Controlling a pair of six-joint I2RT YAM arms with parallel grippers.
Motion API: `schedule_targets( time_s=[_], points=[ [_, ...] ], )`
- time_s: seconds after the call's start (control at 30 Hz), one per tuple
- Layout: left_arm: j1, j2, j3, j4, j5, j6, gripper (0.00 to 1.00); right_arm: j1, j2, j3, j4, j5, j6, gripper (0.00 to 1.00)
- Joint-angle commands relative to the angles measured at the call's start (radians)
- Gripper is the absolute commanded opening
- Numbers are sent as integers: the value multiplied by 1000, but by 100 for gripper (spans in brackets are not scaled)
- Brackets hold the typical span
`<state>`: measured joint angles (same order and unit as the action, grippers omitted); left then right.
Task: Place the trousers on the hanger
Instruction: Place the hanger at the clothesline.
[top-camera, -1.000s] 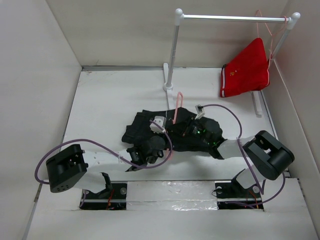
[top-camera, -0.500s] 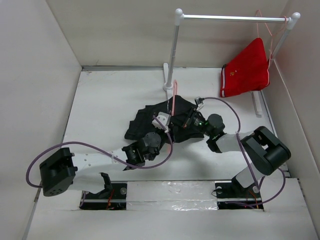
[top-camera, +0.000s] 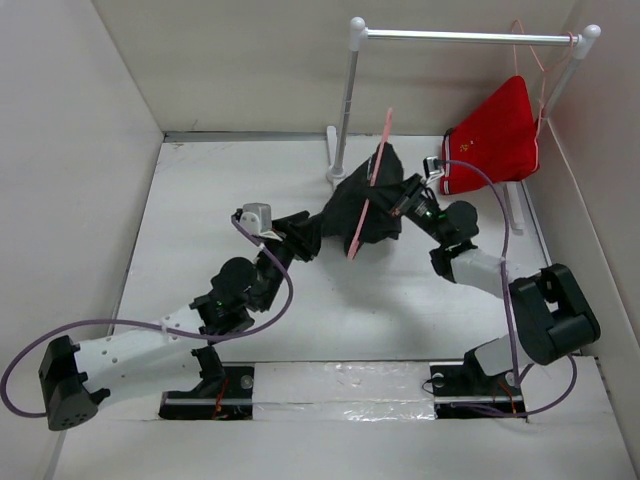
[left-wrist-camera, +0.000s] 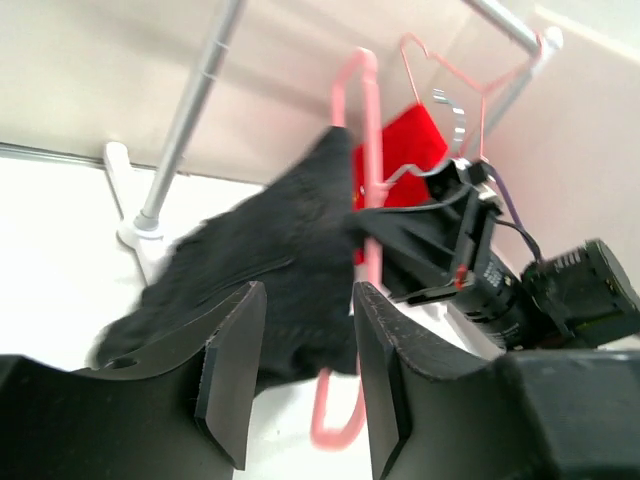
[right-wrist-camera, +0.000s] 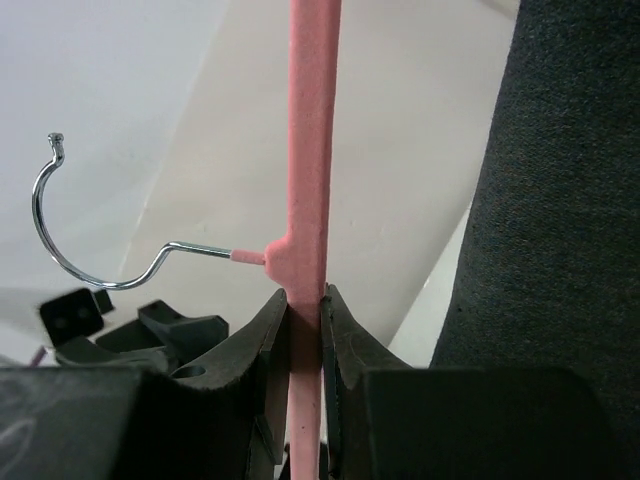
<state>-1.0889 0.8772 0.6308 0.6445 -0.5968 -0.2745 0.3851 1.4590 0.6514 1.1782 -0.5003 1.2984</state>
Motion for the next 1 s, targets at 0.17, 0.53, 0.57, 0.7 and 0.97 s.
schedule_targets(
  time_s=[0.17, 0.53, 0.57, 0.7, 0.97],
  points=[
    [57, -73, -49, -60, 3, -92, 36, -110, 35, 206, 166, 16, 82, 0],
    [67, -84, -132, -103, 51, -190, 35, -169, 242, 633, 15, 77, 104, 0],
    [67, -87, -134, -114, 55, -202, 35, -181, 263, 661, 20, 80, 128, 0],
    [67, -118, -169, -137, 66, -230, 35, -202, 339, 780, -41, 85, 124, 0],
    [67, -145, -178, -186, 57, -246, 35, -264, 452, 950, -92, 78, 171, 0]
  ],
)
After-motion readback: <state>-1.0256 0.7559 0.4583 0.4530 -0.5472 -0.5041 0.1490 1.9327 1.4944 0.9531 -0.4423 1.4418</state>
